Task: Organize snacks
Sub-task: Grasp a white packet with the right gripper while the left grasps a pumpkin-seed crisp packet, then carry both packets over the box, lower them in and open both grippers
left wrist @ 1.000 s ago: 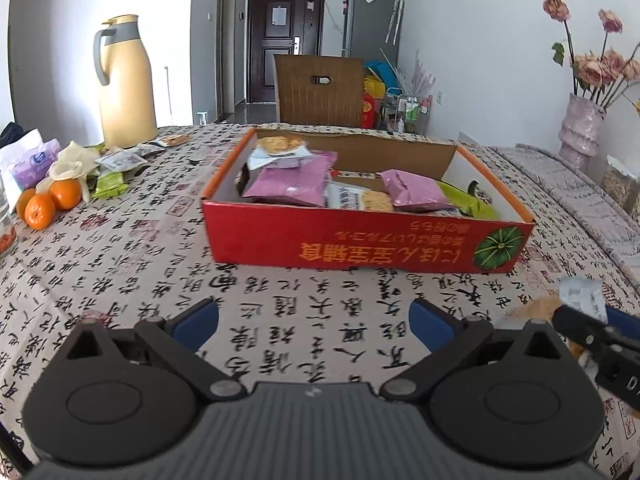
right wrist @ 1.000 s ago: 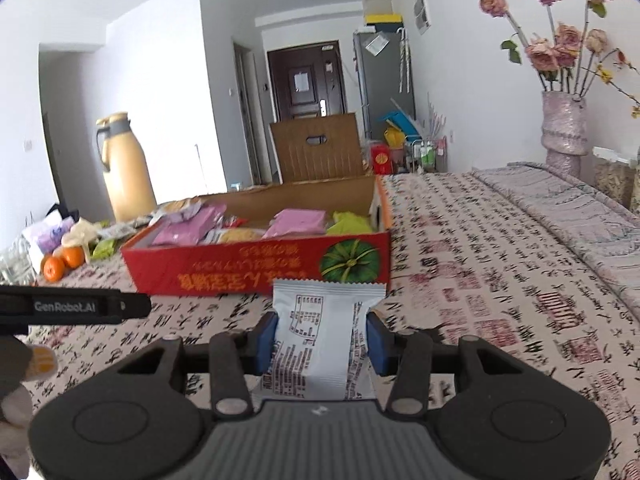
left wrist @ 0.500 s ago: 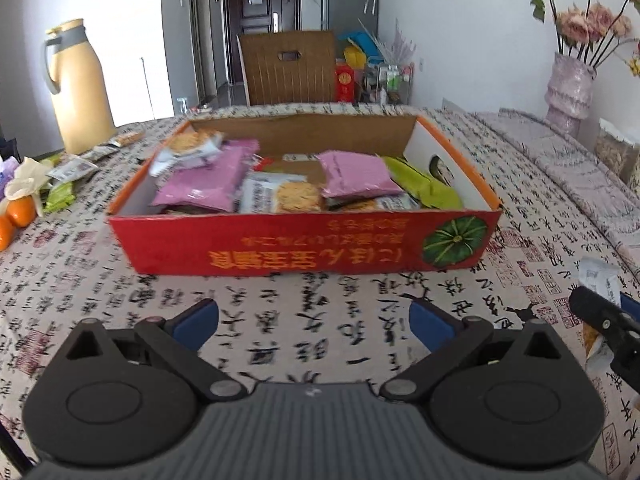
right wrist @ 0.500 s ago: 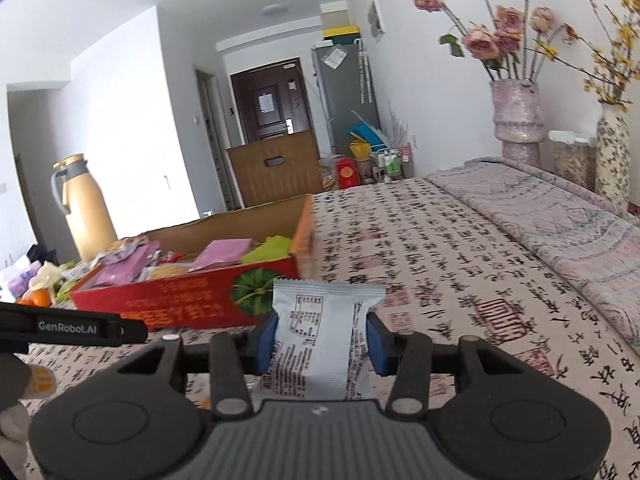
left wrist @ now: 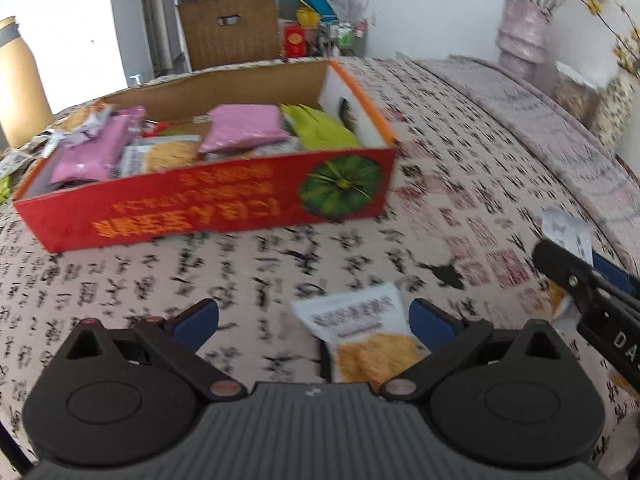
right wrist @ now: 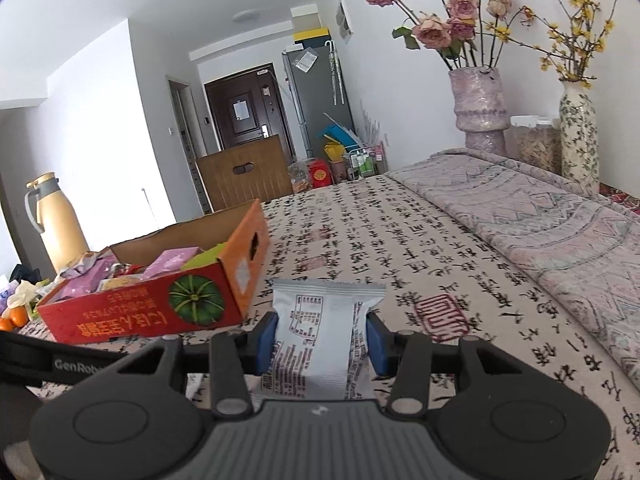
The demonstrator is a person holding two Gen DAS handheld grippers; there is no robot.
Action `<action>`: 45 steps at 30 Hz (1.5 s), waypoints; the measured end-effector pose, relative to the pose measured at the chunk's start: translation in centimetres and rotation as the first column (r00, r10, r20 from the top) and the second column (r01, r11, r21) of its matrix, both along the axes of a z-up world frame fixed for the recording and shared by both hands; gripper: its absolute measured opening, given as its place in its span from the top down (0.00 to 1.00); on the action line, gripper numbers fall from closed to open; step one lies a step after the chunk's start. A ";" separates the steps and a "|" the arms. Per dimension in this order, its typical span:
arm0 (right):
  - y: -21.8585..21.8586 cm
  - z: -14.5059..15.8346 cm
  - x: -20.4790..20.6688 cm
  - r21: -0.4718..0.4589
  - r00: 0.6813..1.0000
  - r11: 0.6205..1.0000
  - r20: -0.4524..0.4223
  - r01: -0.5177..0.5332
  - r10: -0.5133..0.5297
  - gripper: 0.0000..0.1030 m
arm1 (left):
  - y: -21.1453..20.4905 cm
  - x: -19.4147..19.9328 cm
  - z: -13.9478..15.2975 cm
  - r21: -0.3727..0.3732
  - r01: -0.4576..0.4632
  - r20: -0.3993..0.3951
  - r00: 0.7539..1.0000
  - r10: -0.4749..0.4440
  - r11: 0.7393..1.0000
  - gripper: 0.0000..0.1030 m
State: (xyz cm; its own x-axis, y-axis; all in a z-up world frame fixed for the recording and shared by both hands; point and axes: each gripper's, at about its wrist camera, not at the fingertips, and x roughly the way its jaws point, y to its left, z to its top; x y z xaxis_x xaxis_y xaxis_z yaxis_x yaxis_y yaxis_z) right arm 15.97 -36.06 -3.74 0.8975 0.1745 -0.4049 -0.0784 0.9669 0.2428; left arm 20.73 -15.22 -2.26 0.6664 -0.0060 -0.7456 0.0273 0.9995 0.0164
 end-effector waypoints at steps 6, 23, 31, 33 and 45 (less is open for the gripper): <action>-1.0 -0.5 -0.4 0.014 1.000 1.000 -0.006 0.007 -0.006 0.56 | -1.4 0.1 -1.3 0.004 -0.022 -0.054 0.998 0.022 1.000 0.00; -0.3 -0.8 -1.9 0.012 1.000 1.000 -0.011 -0.028 0.029 0.56 | -1.2 -1.5 -1.0 -0.012 -0.009 -0.017 1.000 0.009 1.000 0.52; 0.6 -0.1 -2.6 -0.006 1.000 1.000 -0.002 -0.029 0.029 0.56 | 0.0 -2.1 -0.6 -0.036 0.006 -0.011 1.000 -0.006 0.999 0.60; 0.9 0.0 -2.7 -0.013 0.999 0.999 -0.002 -0.032 0.032 0.56 | 0.4 -2.2 -0.4 -0.044 0.002 -0.003 1.000 -0.003 0.999 0.60; 4.4 2.1 -1.2 -0.052 0.996 0.995 0.027 -0.086 0.087 0.56 | 4.1 -2.1 3.7 -0.066 -0.023 0.132 0.991 0.031 0.998 0.60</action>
